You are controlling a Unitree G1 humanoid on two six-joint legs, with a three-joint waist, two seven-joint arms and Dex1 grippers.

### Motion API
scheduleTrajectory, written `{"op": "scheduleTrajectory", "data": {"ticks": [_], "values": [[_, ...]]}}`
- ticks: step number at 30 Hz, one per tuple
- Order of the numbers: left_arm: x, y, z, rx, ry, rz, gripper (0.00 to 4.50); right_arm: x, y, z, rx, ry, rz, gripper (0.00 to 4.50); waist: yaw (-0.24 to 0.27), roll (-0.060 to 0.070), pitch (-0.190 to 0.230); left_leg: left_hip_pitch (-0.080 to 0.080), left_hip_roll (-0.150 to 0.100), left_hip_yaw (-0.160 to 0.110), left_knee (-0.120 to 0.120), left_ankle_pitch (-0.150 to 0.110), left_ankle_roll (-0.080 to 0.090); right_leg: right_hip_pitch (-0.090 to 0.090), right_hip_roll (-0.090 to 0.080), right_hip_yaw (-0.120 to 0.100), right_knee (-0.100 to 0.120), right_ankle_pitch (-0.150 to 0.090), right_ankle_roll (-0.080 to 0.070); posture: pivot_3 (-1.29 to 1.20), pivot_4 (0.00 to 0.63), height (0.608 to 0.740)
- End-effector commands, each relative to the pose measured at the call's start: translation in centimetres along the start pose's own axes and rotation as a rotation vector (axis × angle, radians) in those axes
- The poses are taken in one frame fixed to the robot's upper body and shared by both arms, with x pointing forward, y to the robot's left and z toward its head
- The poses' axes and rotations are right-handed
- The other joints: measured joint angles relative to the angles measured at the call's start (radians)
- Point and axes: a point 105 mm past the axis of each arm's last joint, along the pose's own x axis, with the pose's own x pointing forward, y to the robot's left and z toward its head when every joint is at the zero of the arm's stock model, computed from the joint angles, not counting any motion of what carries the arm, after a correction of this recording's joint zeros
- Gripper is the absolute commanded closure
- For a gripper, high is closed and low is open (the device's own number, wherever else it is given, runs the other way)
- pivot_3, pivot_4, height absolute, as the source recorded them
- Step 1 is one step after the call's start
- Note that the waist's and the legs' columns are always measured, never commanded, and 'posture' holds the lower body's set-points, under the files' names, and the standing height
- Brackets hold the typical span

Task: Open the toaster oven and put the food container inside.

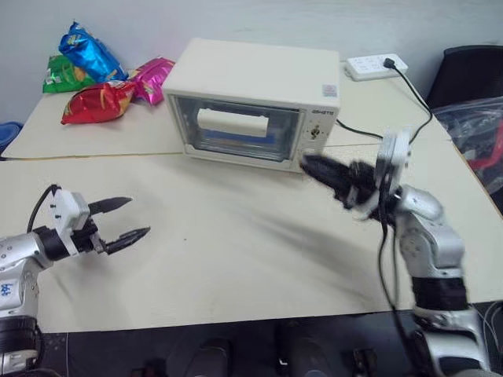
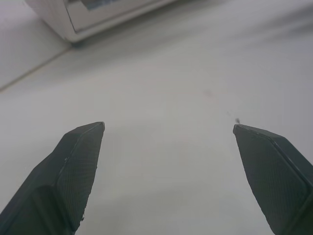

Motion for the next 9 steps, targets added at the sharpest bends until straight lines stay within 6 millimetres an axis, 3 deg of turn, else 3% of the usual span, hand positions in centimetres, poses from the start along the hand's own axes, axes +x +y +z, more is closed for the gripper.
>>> {"op": "scheduleTrajectory", "data": {"ticks": [1, 5, 9], "values": [[-0.6, -0.6, 0.8, 0.072, 0.005, -0.002, 0.0, -1.7, 1.9, -1.2, -0.122, 0.086, 0.099, 2.31, 0.003, 0.0, 0.0, 0.0, 0.0, 0.0, 0.001, 0.0, 0.0, 0.0, 0.0, 0.0, 0.0, 0.0, 0.0, 0.0, 0.15, 0.74], [-0.6, -2.6, 0.3, 0.041, 0.004, -0.04, 0.0, -3.4, 3.5, -2.9, -0.108, 0.129, 0.146, 1.39, 0.003, 0.0, 0.0, 0.002, 0.0, 0.0, 0.001, 0.0, 0.0, 0.003, 0.0, 0.0, 0.001, 0.0, 0.001, 0.0, 0.15, 0.74], [-0.3, -4.0, -0.1, 0.02, -0.006, -0.052, 0.0, -3.7, 3.9, -4.1, -0.111, 0.131, 0.149, 0.09, 0.0, 0.0, 0.0, 0.004, 0.0, 0.001, 0.0, 0.0, 0.001, 0.005, 0.0, 0.001, -0.001, 0.0, 0.001, 0.0, 0.15, 0.74]]}}
